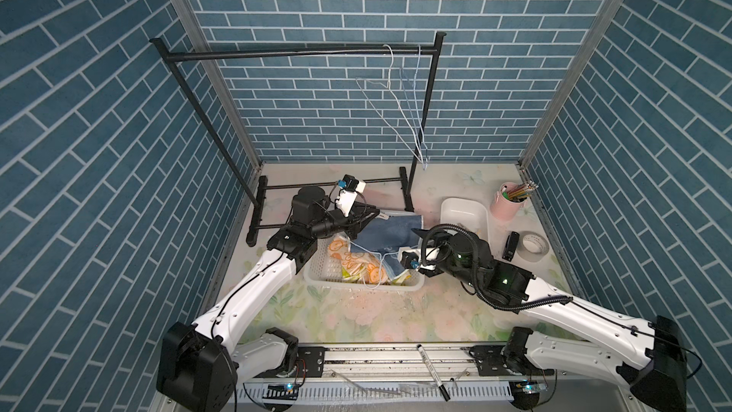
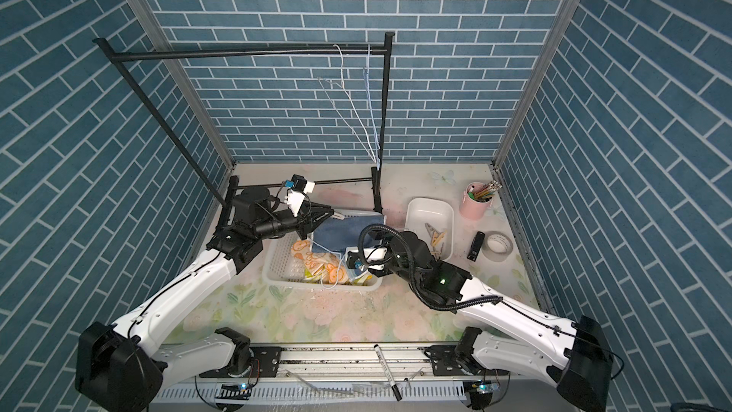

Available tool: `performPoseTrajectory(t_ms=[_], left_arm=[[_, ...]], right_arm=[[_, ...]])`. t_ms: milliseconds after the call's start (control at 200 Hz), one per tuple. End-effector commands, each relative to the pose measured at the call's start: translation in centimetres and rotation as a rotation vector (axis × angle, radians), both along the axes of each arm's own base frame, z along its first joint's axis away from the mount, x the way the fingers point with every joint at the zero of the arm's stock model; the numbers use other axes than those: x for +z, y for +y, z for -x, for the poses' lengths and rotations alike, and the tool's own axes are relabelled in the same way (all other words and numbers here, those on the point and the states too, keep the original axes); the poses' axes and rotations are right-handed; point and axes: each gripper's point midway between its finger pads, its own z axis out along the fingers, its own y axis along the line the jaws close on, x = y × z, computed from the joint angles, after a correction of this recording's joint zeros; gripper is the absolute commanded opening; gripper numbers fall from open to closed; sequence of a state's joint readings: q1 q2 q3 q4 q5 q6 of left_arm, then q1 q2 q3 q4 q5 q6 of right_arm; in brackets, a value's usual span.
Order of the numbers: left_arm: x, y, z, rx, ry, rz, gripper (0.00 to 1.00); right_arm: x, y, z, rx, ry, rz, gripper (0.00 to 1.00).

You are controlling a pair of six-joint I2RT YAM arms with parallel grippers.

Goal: Remove the clothespins securing towels to the hanger
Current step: Place the hanger in the basket, then place the clothespin in the storage box.

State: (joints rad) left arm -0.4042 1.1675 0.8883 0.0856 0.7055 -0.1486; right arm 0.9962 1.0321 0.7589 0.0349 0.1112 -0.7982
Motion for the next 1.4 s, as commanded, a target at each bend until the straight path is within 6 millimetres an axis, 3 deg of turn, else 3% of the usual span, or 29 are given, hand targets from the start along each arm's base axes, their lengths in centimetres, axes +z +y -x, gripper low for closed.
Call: performPoseTrajectory(t_ms=[0, 205, 405, 665, 870, 1180, 1395], left_arm=[[1.8, -0.1, -0.1, 0.011, 0.042, 0.118, 0.06], [1.8, 0.1, 0.7, 0.006, 0.043, 0.138, 0.06], [1.7, 0.2, 1.2, 0.004, 0.043, 0.150, 0.06], [2.0, 0.2, 1.4, -0.001, 0.036, 0.156, 0.06], [1.9, 0.2, 1.4, -0.003, 0.044, 0.157, 0.07], [2.5, 0.4, 1.4, 0.004, 0.026, 0.174, 0.32], [4.2, 0.8, 1.4, 0.031, -0.025, 0.208, 0.58]], right_arm=[[6.1, 2.4, -1.0, 0.012, 0.048, -0.310, 0.64], [8.5, 4.9, -3.2, 0.056, 0.099, -0.439, 0.65], [7.4, 7.1, -3.9, 0.109, 0.144, -0.426, 0.60], [5.9, 8.2, -4.5, 0.116, 0.177, -0.432, 0.54], [5.7, 8.3, -4.8, 0.103, 0.175, -0.436, 0.33], [5.3, 7.6, -4.3, 0.099, 0.180, -0.415, 0.03], [4.8, 5.9, -4.2, 0.038, 0.183, -0.387, 0.00]])
